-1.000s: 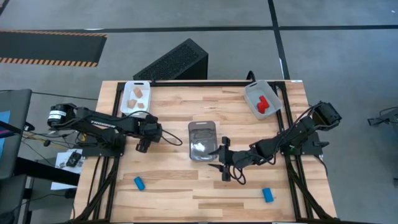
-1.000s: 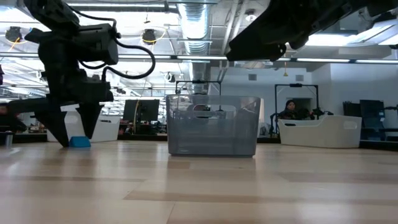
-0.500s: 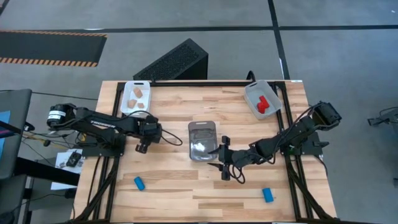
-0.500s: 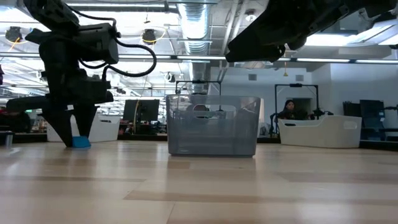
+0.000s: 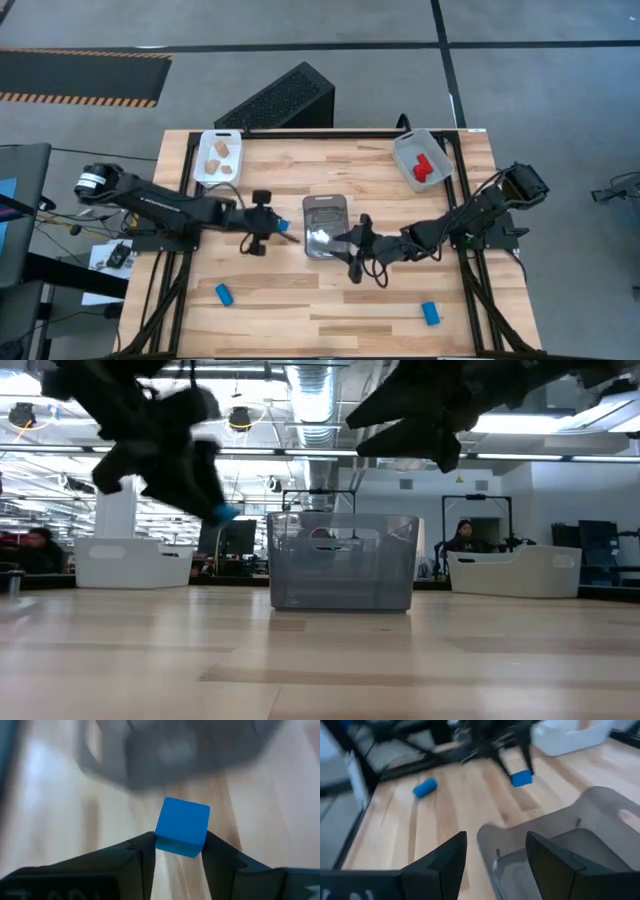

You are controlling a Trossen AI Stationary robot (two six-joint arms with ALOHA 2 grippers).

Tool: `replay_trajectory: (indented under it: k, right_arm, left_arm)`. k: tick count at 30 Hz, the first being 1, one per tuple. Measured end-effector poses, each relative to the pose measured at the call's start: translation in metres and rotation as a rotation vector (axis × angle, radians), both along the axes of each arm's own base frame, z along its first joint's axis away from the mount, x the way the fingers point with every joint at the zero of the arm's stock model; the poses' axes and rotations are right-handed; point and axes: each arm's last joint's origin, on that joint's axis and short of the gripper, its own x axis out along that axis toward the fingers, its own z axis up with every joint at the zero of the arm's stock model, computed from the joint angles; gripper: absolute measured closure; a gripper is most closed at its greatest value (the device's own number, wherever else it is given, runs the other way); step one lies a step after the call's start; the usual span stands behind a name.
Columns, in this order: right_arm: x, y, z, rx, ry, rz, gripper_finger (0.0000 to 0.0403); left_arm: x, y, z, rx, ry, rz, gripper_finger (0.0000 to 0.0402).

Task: Sort & place blocks by color
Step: Put the top left blue block into the black bin

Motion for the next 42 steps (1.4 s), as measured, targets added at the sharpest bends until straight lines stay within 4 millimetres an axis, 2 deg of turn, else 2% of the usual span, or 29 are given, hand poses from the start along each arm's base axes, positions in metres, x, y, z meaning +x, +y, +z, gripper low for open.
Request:
replay_trajectory:
  k: [7,10,14,16,20,23,33,38,42]
  right_arm:
    - [0.013,-0.003,-0.002,0.209,-0.156,-0.120,0.0173]
    - [0.021,-0.008,-0.004,0.231,-0.221,-0.135,0.0173]
    - [0.036,-0.018,-0.001,0.220,-0.261,-0.144,0.0173]
    - [0.046,-0.020,0.005,0.213,-0.289,-0.149,0.0173]
    - [0.052,-0.020,0.011,0.197,-0.279,-0.140,0.0173]
    - [0.054,-0.020,0.012,0.197,-0.250,-0.160,0.0173]
    - [0.058,-0.029,0.015,0.217,-0.252,-0.187,0.0176]
    - [0.059,-0.031,0.015,0.227,-0.245,-0.156,0.0201]
    - [0.059,-0.031,0.015,0.219,-0.240,-0.144,0.0239]
  left_arm:
    - [0.005,-0.049,0.028,0.402,-0.238,-0.010,0.0292]
    - [0.008,-0.064,0.038,0.474,-0.356,-0.004,0.0291]
    - [0.017,-0.079,0.037,0.506,-0.423,-0.054,0.0295]
    - [0.021,-0.082,0.031,0.547,-0.414,-0.058,0.0295]
    - [0.029,-0.084,0.019,0.665,-0.365,-0.034,0.0290]
    - [0.032,-0.086,0.014,0.686,-0.363,-0.024,0.0290]
    - [0.038,-0.089,0.027,0.630,-0.504,-0.009,0.0291]
    - [0.040,-0.088,0.029,0.622,-0.521,-0.026,0.0291]
    - [0.041,-0.086,0.029,0.598,-0.533,-0.054,0.0291]
